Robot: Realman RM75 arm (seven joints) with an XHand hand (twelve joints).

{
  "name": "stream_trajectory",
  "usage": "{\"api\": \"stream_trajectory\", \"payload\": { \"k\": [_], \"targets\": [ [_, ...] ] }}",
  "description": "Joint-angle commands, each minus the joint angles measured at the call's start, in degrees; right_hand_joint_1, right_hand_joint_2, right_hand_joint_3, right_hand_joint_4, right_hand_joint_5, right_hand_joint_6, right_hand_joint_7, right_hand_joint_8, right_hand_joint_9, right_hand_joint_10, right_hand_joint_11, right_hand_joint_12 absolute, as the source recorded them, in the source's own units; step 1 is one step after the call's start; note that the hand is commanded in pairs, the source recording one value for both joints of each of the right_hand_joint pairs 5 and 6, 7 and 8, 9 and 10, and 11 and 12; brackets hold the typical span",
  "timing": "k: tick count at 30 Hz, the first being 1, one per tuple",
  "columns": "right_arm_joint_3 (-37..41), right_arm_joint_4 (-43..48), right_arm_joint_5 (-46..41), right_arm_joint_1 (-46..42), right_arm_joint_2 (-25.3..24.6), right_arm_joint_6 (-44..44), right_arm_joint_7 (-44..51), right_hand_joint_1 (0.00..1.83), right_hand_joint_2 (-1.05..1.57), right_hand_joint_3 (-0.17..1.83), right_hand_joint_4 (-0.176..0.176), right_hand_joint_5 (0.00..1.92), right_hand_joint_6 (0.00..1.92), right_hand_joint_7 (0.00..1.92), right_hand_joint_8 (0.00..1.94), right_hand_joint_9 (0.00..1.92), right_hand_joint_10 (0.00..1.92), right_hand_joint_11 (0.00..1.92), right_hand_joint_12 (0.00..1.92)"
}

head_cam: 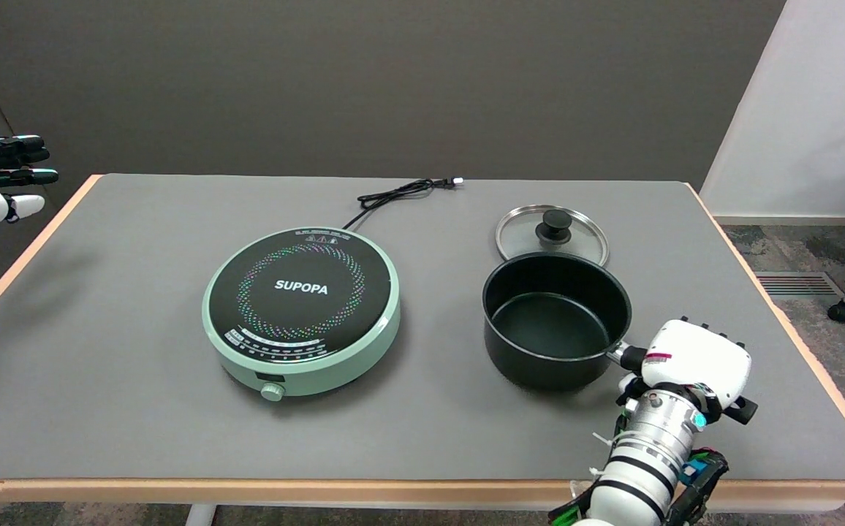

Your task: Place the pot onto the table.

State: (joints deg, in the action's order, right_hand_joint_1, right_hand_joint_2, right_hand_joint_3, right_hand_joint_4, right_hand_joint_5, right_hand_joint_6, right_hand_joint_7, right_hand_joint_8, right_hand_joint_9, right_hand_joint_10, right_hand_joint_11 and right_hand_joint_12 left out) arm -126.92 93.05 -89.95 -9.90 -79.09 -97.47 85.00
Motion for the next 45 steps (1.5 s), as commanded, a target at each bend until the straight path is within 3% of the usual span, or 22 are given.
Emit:
{"api": "stream_trajectory", "payload": {
  "k": [1,5,11,14,18,22,23,24,26,27,29,30,31,34,39,45],
  "targets": [
    [0.12,-1.01,-0.29,0.19,-0.12,0.41,0.09,1.12,0.85,0.67,-0.060,1.80,1.80,1.80,1.80,1.80,1.80,1.80,1.80],
    [0.12,-1.01,-0.29,0.19,-0.04,0.52,-0.04,1.12,0.81,0.67,-0.087,1.66,1.66,1.66,1.66,1.66,1.66,1.66,1.66],
    [0.20,-1.31,-0.29,0.22,-0.04,0.97,-0.04,1.10,0.81,0.68,-0.093,1.59,1.59,1.59,1.59,1.59,1.59,1.59,1.59],
    [0.24,-1.60,-0.29,0.28,-0.07,1.23,-0.04,1.08,0.78,0.75,-0.079,1.45,1.45,1.45,1.45,1.45,1.45,1.45,1.45],
    [0.36,-1.69,-0.29,0.36,-0.12,2.11,0.28,1.03,0.59,1.15,-0.021,1.19,1.19,1.19,1.19,1.19,1.19,1.19,1.19],
    [0.44,-1.29,-0.29,0.36,-0.12,2.33,0.44,0.98,0.22,1.56,0.011,1.05,1.05,1.05,1.05,1.05,1.05,1.05,1.05],
    [0.44,-1.21,-0.29,0.36,-0.09,2.33,0.44,0.98,0.09,1.66,0.045,0.99,0.99,0.99,0.99,0.99,0.99,0.99,0.99],
    [0.44,-1.10,-0.29,0.36,-0.01,2.33,0.44,0.99,-0.06,1.81,0.176,0.86,0.86,0.86,0.86,0.86,0.86,0.86,0.86],
    [0.44,-0.97,-0.29,0.36,0.04,2.33,0.44,1.00,-0.17,1.83,0.176,0.77,0.77,0.77,0.77,0.77,0.77,0.77,0.77],
    [0.44,-0.93,-0.29,0.36,0.04,2.33,0.44,1.00,-0.24,1.80,0.049,0.67,0.67,0.67,0.67,0.67,0.67,0.67,0.67],
    [0.36,-0.81,-0.29,0.36,0.12,2.37,0.44,1.01,-0.31,1.74,0.000,0.58,0.58,0.58,0.58,0.58,0.58,0.58,0.58],
    [0.36,-0.73,-0.29,0.36,0.15,2.41,0.44,1.06,-0.44,1.62,-0.116,0.40,0.40,0.40,0.40,0.40,0.40,0.40,0.40],
    [0.33,-0.58,-0.29,0.36,0.20,2.41,0.44,1.12,-0.56,1.46,-0.176,0.29,0.29,0.29,0.29,0.29,0.29,0.29,0.29],
    [0.28,-0.33,0.07,0.35,0.28,2.53,0.44,1.21,-0.64,1.18,-0.176,0.34,0.34,0.34,0.34,0.34,0.34,0.34,0.34],
    [0.44,1.09,1.21,0.43,0.52,3.44,0.33,1.25,-0.78,1.28,-0.176,0.38,0.38,0.38,0.38,0.38,0.38,0.38,0.38],
    [0.44,3.49,6.76,0.51,0.76,4.91,0.44,1.23,-0.86,1.17,-0.176,0.37,0.37,0.37,0.37,0.37,0.37,0.37,0.37]
  ]
}}
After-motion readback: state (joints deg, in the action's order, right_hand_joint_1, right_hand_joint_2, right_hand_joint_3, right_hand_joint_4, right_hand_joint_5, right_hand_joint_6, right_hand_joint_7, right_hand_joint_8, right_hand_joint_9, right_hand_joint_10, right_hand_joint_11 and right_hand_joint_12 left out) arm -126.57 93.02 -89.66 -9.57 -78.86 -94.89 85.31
